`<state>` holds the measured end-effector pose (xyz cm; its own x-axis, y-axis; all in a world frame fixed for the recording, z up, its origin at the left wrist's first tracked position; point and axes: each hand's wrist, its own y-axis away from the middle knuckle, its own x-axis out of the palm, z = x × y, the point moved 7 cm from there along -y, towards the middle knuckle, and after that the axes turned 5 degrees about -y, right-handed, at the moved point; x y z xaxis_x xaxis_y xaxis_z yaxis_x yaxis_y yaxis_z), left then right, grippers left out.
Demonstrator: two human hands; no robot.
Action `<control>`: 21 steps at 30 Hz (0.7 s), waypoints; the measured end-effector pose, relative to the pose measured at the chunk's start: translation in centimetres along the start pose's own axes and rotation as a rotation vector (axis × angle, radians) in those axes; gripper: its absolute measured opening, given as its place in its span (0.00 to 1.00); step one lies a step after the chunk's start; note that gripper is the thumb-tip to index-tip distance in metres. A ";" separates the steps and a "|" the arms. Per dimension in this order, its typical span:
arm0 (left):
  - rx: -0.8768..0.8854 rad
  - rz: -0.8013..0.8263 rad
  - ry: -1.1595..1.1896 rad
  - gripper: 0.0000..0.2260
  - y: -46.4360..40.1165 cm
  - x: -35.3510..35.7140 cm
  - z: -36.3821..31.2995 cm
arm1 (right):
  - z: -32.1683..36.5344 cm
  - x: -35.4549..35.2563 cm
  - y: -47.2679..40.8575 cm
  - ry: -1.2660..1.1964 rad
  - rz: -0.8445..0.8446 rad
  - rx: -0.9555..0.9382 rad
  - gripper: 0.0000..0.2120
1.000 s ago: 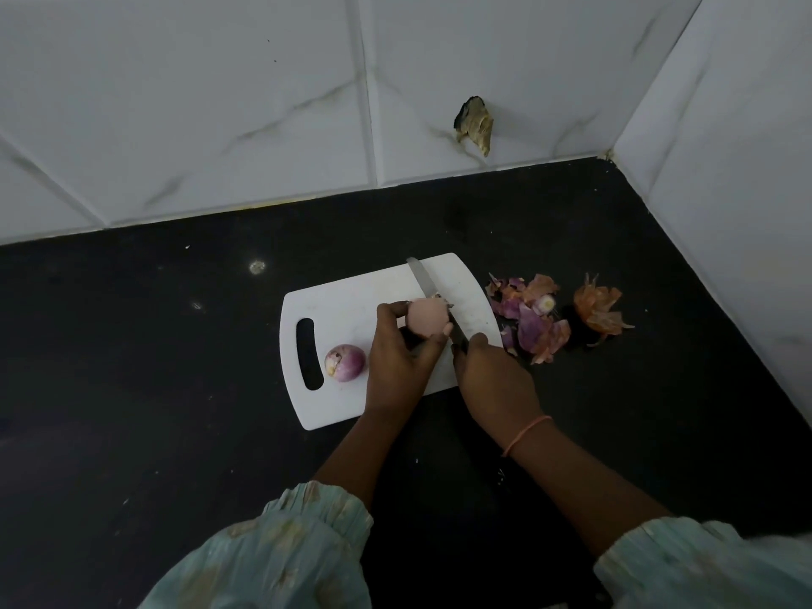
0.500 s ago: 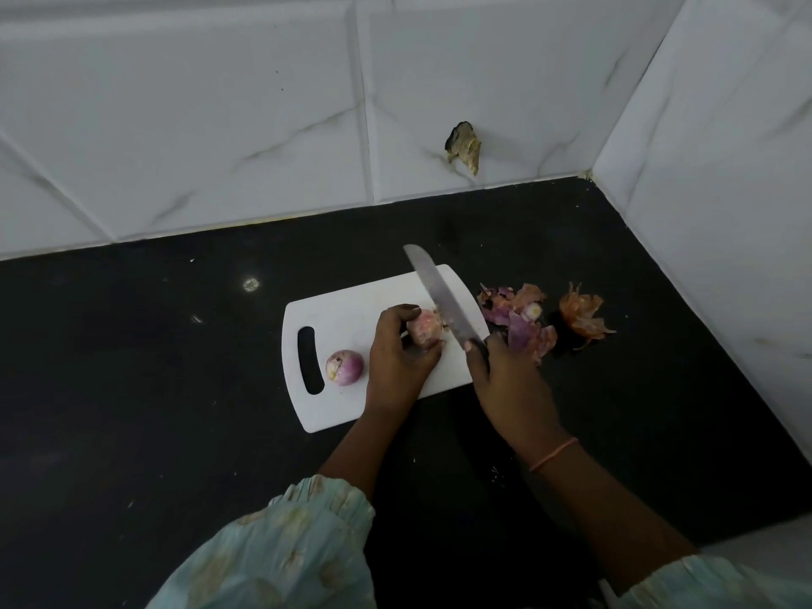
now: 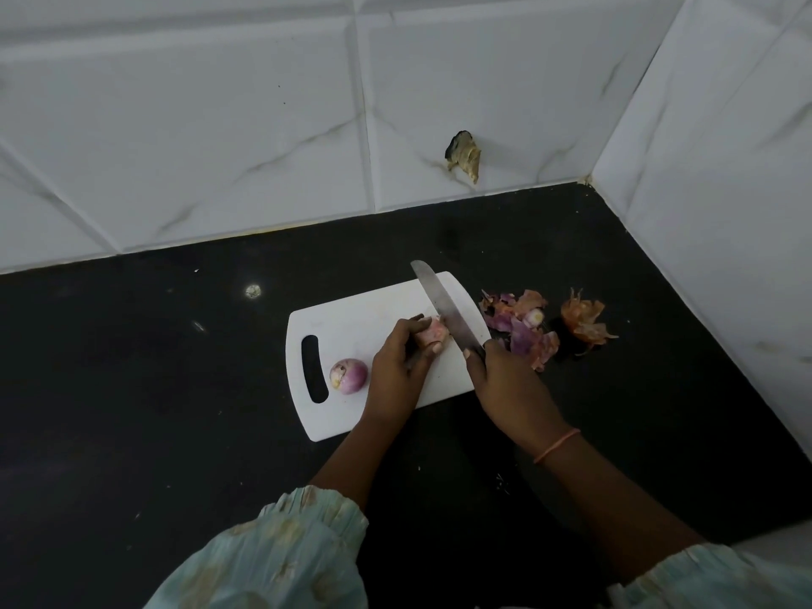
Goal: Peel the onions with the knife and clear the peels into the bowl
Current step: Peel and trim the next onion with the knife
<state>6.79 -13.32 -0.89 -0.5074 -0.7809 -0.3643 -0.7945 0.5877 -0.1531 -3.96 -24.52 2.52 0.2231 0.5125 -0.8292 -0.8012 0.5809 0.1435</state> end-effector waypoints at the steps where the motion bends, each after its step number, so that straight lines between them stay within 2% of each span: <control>1: -0.010 -0.012 0.019 0.13 0.0 -0.1 0.0 | 0.2 -0.1 0.0 0.001 -0.005 -0.005 0.15; 7: -0.086 -0.027 -0.046 0.27 -0.4 0.1 1.0 | 0.6 -0.3 0.3 0.134 -0.016 -0.047 0.15; 13: -0.117 -0.004 -0.041 0.23 -0.3 0.3 1.2 | 0.7 -0.8 -0.1 0.199 0.041 -0.081 0.15; 21: -0.123 -0.037 -0.011 0.24 -0.2 0.2 0.7 | 1.0 -1.0 -1.1 0.216 0.093 -0.055 0.15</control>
<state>7.10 -13.47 -1.59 -0.4737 -0.7988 -0.3708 -0.8478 0.5276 -0.0535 -2.71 -25.06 3.73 0.0272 0.4115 -0.9110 -0.8434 0.4987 0.2001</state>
